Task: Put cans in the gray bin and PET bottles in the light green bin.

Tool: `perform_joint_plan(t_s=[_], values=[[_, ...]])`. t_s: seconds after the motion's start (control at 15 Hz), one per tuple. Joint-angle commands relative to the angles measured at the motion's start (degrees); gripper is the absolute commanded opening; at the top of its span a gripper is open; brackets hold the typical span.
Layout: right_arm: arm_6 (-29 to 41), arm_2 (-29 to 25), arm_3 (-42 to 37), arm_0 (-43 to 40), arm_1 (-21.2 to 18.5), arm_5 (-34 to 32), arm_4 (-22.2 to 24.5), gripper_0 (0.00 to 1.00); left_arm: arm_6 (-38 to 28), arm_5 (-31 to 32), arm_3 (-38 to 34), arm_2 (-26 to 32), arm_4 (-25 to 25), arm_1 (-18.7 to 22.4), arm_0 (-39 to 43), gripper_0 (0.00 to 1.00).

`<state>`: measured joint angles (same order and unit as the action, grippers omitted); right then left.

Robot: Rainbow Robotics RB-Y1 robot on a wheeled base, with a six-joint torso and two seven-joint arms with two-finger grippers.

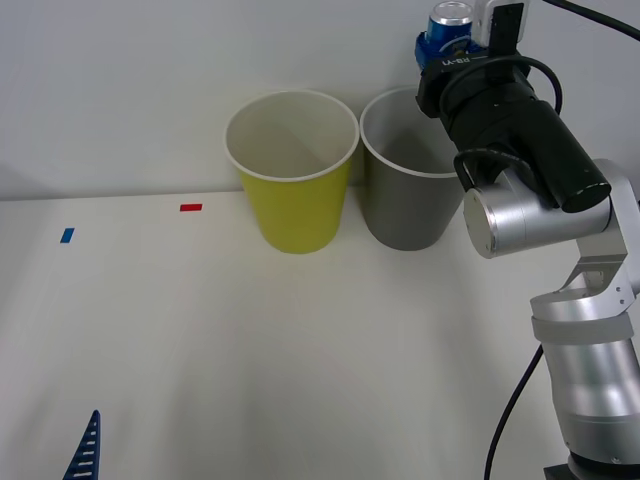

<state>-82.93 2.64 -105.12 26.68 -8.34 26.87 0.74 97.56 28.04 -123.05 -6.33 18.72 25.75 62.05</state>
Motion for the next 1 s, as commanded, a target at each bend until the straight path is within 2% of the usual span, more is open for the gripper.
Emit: perform_joint_plan(t_s=[0.07, 0.27, 0.8, 0.87, 1.0], values=[[0.0, 0.1, -0.1, 0.0, 0.1, -0.3, 0.2, 1.0, 0.0, 0.0, 0.0, 0.0, 0.0, 0.0, 0.0, 1.0], [0.0, 0.5, -1.8, -0.8, 0.2, -1.8, 2.0, 1.0, 0.0, 0.0, 0.0, 0.0, 0.0, 0.0, 0.0, 1.0], [-0.1, 0.7, -4.0, -1.7, -1.2, -1.6, 1.4, 1.0, 0.0, 0.0, 0.0, 0.0, 0.0, 0.0, 0.0, 1.0], [0.0, 0.5, -5.7, -1.6, -1.2, 0.9, 1.7, 1.0, 0.0, 0.0, 0.0, 0.0, 0.0, 0.0, 0.0, 1.0], [0.4, 0.0, -14.7, -1.7, -0.5, 14.2, 1.7, 1.0, 0.0, 0.0, 0.0, 0.0, 0.0, 0.0, 0.0, 1.0]])
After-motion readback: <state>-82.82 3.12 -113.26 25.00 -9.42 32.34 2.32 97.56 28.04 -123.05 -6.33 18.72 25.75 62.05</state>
